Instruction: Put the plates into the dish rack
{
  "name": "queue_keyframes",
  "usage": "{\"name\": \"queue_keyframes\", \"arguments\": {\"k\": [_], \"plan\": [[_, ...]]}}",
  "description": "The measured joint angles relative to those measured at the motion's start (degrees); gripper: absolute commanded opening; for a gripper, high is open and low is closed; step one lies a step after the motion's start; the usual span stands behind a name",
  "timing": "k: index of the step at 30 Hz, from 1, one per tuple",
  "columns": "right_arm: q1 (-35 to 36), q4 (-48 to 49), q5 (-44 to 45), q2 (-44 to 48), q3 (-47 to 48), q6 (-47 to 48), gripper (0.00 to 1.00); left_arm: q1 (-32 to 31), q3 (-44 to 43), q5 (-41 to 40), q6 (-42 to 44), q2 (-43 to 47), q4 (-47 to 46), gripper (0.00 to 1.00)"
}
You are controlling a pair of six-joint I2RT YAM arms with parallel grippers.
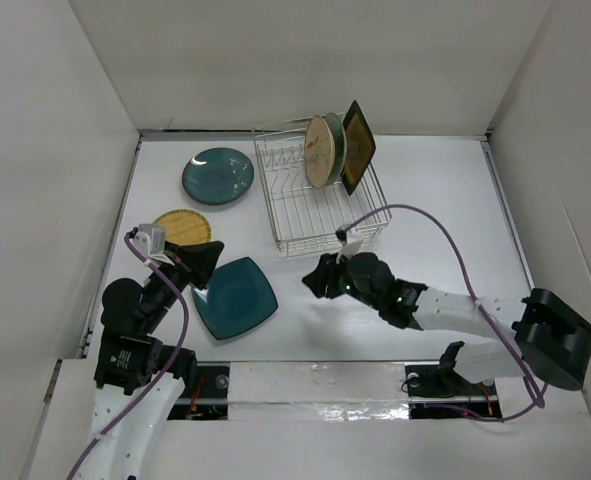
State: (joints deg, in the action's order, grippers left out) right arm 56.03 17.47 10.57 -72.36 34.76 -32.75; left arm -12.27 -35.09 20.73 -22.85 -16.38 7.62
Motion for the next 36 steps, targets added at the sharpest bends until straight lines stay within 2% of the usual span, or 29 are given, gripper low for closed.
{"name": "queue_keyframes", "arguments": {"k": [3, 8, 15, 19, 21, 22, 23, 26, 32, 34, 36], "plan": [[1.40, 5.18, -2.95, -4.13, -5.22, -7.21, 0.59, 0.00, 0.00, -0.39, 0.00, -0.04, 0.00, 0.08], [1.84, 18.08, -8.35, -18.18, -5.27, -16.72, 0.60, 0.00, 0.00, -0.42, -0.07, -0.94, 0.02, 0.15], [3.15, 39.32, -15.15, -38.14, -0.09, -29.59, 0.50, 0.00, 0.00, -0.61, -0.09, -1.07, 0.02, 0.17], [3.56, 44.81, -16.20, -43.58, 2.45, -34.38, 0.44, 0.00, 0.00, -0.66, -0.09, -1.01, 0.02, 0.18], [3.58, 44.11, -16.17, -43.95, 3.45, -34.97, 0.33, 0.00, 0.00, -0.68, -0.09, -0.76, 0.02, 0.18], [3.58, 43.01, -16.09, -44.04, 4.00, -34.95, 0.24, 0.00, 0.00, -0.66, -0.09, -0.61, 0.04, 0.18], [3.58, 41.81, -15.89, -44.13, 4.48, -34.82, 0.10, 0.00, 0.00, -0.66, -0.09, -0.44, 0.00, 0.18], [3.61, 40.63, -14.78, -43.63, 4.52, -36.50, 0.00, 0.00, 0.00, -0.68, -0.09, -0.09, 0.00, 0.18], [5.33, 33.42, -10.38, -31.21, -2.71, -32.76, 0.00, 0.00, 0.00, -0.66, -0.09, 0.13, 0.02, 0.18], [6.40, 26.38, -7.56, -23.19, -5.44, -29.97, 0.00, 0.00, 0.00, -0.68, -0.09, 0.15, 0.02, 0.18], [7.39, 15.41, -4.35, -12.85, -6.03, -25.22, 0.00, 0.00, 0.00, -0.68, -0.09, 0.26, 0.02, 0.18]]}}
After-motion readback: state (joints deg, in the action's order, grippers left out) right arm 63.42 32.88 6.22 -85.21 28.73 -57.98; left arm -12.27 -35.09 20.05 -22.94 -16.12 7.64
